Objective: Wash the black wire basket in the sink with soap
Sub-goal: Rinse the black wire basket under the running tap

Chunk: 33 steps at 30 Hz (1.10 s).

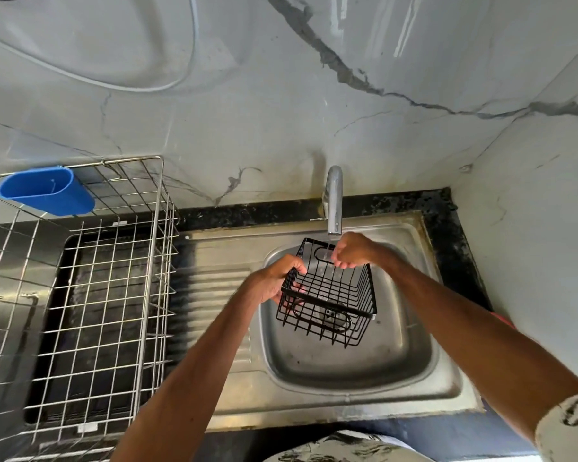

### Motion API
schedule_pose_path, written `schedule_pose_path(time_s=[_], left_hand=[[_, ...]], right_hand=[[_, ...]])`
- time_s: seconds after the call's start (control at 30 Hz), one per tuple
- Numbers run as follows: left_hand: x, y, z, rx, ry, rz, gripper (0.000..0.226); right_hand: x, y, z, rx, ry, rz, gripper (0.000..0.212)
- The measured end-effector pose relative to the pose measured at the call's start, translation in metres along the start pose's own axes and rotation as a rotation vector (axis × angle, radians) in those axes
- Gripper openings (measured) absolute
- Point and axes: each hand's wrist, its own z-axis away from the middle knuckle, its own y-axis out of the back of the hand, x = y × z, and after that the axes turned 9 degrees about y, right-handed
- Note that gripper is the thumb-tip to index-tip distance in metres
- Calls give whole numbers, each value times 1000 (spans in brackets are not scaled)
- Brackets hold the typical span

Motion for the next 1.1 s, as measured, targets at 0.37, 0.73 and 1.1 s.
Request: schedule_pose_path(time_s=[0.37, 0.73, 1.1], left_hand=[[11, 1, 9, -41, -49, -103, 26], [6, 19, 16, 18, -15, -105, 35], [22, 8, 27, -11, -107, -134, 29]], right_hand=[[-6, -1, -19, 103, 209, -49, 47], [14, 1, -10, -113, 88, 30, 28], [-2, -1, -14, 127, 171, -61, 32]])
